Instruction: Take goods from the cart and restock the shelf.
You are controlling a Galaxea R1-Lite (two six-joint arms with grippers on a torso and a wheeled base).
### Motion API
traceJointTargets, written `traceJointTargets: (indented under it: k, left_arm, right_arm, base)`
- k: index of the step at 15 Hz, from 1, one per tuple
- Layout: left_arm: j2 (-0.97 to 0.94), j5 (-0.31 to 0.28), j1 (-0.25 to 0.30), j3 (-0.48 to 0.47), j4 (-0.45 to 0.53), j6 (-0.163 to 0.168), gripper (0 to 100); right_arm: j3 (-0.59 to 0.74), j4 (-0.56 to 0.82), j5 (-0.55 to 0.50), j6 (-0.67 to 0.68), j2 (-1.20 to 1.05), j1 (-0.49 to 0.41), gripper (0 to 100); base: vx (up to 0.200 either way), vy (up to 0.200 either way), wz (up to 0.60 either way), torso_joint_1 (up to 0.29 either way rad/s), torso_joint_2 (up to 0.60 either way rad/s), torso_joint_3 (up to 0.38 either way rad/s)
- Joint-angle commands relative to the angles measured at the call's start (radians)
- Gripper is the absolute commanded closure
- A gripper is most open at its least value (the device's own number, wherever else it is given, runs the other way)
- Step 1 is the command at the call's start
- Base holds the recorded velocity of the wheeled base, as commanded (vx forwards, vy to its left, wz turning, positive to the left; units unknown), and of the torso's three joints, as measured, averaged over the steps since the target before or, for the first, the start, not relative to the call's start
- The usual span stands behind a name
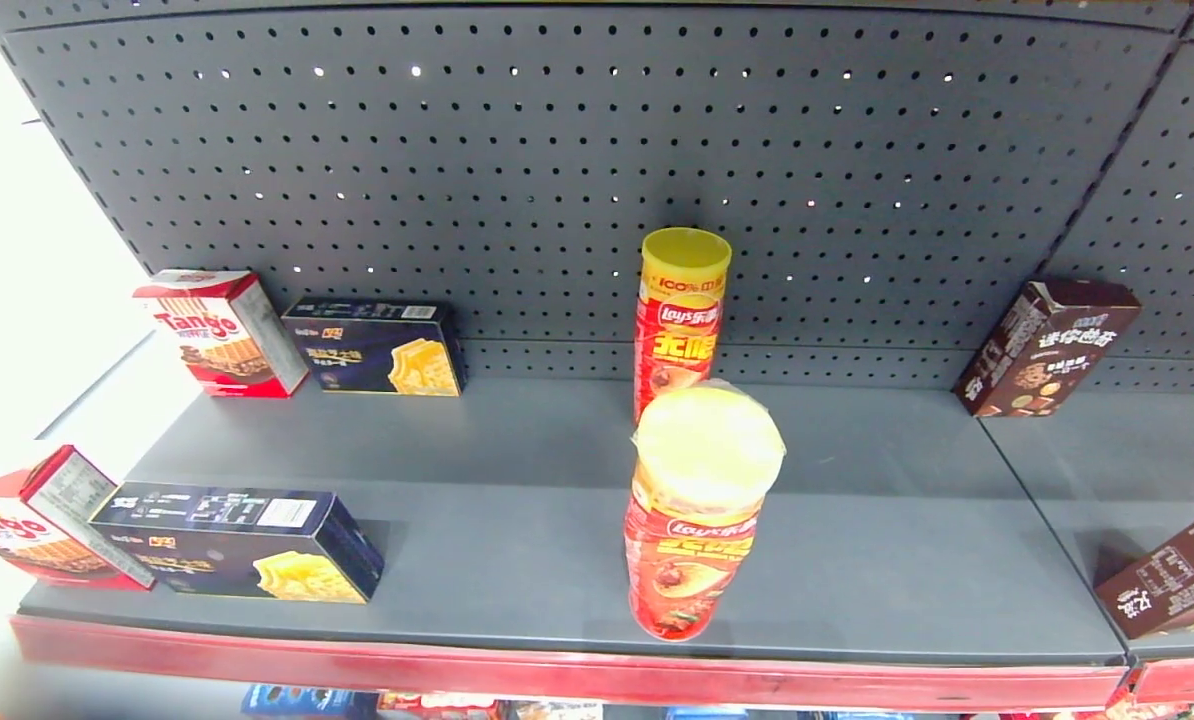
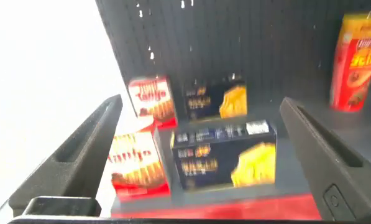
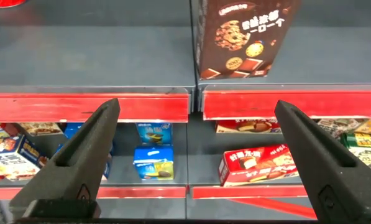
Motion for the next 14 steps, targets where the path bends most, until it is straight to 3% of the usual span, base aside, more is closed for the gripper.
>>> traceJointTargets:
  k: [1, 2, 4, 5, 8, 11, 13, 14]
  left_arm:
    - [-0.03, -0.143, 0.215, 0.127, 0.054, -0.062, 0]
    - [-0.121, -0.152, 0.273, 0.127, 0.224, -0.064, 0]
    - [-0.136, -0.162, 0.255, 0.127, 0.353, -0.053, 0]
    - [-0.176, -0.163, 0.216, 0.126, 0.407, -0.058, 0]
    - [-0.182, -0.156, 0.23, 0.127, 0.39, -0.118, 0]
    - [-0.182, -0.162, 0.23, 0.127, 0.388, -0.122, 0]
    - [-0.182, -0.211, 0.23, 0.127, 0.39, -0.153, 0]
    - [-0.182, -0.103, 0.232, 0.127, 0.404, -0.187, 0]
  right_arm:
    - [0.0, 0.0, 0.0, 0.0, 0.0, -0.002, 0]
    - [0.0, 0.0, 0.0, 0.0, 0.0, 0.0, 0]
    - [0.0, 0.0, 0.0, 0.0, 0.0, 0.0, 0]
    - [0.0, 0.0, 0.0, 0.0, 0.0, 0.0, 0]
    - [0.0, 0.0, 0.0, 0.0, 0.0, -0.002, 0]
    - [0.0, 0.0, 0.0, 0.0, 0.0, 0.0, 0]
    - [0.0, 0.0, 0.0, 0.002, 0.0, 0.0, 0]
    - [0.0, 0.0, 0.0, 0.0, 0.0, 0.0, 0]
  base:
    - [0.0, 0.0, 0.0, 0.0, 0.0, 0.0]
    - [0.0, 0.0, 0.0, 0.0, 0.0, 0.0]
    - [0.0, 0.0, 0.0, 0.0, 0.0, 0.0]
    - [0.0, 0.0, 0.0, 0.0, 0.0, 0.0]
    - [0.0, 0.0, 0.0, 0.0, 0.0, 0.0]
    - [0.0, 0.0, 0.0, 0.0, 0.0, 0.0]
    - [0.0, 0.0, 0.0, 0.0, 0.0, 0.0]
    - [0.0, 0.0, 0.0, 0.0, 0.0, 0.0]
